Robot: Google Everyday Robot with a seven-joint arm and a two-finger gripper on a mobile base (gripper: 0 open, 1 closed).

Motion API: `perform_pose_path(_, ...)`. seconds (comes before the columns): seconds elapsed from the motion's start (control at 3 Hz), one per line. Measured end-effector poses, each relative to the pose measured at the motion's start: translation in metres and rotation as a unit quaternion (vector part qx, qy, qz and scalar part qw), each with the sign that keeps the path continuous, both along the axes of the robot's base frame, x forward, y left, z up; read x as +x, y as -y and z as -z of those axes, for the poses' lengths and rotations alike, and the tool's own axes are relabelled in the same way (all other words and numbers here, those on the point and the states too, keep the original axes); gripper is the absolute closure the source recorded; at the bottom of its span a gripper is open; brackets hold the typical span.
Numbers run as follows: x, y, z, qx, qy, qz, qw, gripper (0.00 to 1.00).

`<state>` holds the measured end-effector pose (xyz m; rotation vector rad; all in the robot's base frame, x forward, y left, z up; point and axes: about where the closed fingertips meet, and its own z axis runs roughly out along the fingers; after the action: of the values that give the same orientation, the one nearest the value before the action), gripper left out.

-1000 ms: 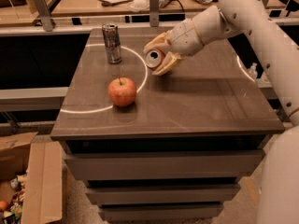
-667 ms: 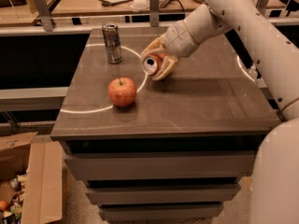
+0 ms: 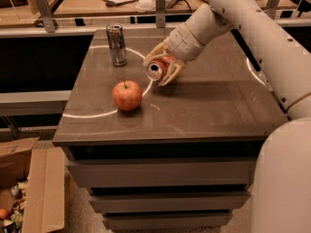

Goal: Knock coke can over

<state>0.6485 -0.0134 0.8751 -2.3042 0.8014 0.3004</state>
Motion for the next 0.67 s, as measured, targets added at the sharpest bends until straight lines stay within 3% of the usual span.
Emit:
perform_pose_path(0.33, -0.0023, -0.0017, -0.0007, 0.007, -0.007, -0.007, 0.9999, 0.05)
perform_pose_path(0.67, -0.0055, -0.0034, -0.0014, 0.012, -0.014, -0.013, 0.9998, 0.00)
